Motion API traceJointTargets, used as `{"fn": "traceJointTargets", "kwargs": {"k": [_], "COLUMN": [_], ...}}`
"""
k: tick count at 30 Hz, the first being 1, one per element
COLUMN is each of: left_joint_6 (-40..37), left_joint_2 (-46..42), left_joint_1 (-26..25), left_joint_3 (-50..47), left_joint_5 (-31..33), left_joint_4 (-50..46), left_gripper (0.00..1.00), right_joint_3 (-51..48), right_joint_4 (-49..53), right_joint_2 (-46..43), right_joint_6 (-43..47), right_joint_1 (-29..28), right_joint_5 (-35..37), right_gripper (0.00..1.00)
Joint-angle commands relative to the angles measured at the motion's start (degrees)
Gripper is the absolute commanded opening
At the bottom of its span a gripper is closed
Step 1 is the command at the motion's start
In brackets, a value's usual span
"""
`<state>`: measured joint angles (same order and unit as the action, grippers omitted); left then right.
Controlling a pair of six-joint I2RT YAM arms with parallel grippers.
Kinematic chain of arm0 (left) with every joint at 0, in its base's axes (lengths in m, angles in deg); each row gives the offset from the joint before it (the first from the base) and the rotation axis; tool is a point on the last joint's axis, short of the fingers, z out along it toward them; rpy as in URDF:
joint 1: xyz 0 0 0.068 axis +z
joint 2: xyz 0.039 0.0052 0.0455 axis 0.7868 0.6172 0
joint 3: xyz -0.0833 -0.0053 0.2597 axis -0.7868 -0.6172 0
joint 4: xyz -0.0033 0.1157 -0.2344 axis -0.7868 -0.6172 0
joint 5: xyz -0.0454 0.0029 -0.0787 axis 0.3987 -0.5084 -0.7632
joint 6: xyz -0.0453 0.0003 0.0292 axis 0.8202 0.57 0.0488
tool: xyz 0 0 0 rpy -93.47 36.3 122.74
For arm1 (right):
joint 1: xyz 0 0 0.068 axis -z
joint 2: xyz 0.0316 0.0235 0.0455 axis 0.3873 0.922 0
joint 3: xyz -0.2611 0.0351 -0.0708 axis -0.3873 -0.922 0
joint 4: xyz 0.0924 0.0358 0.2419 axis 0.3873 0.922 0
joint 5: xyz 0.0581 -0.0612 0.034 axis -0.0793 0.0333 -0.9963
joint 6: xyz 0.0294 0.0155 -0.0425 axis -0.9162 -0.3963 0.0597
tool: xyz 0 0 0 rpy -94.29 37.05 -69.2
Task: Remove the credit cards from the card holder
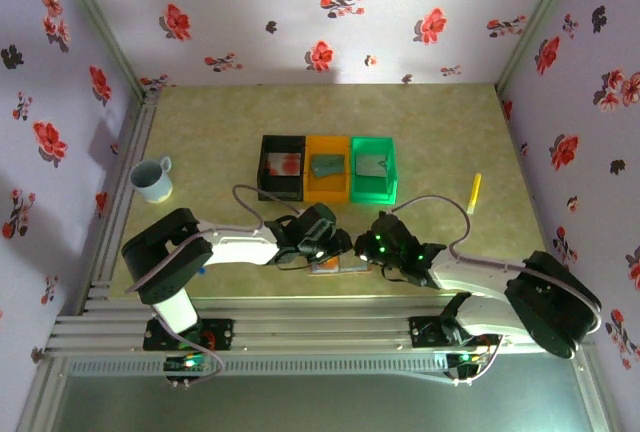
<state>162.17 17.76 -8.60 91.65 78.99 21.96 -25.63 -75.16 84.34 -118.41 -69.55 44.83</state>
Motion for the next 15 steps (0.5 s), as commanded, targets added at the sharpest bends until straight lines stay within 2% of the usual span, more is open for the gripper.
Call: {"fn": "traceJointTargets", "kwargs": {"k": [1,15], "left_joint_6": [-1.54,-1.55], "left_joint_2": [1.05,1.6], "left_joint_1": [-0.42,-0.51], "left_joint_3": [-0.82,-1.08], "left_joint_5": [1.4,1.4], "left_joint_4": [-4.74,-3.95], "left_gripper": [0.42,0.43], "right_joint_3": [-0.53,-1.82], "right_joint_4": [1.76,0.75], "right_joint_2": [-1.83,-0.72], "right_joint_6": [1.23,1.35], "right_joint_1": [-0.01,-0.02], "right_joint_5": [1.08,0.08], "right_gripper": [0.0,0.0]}}
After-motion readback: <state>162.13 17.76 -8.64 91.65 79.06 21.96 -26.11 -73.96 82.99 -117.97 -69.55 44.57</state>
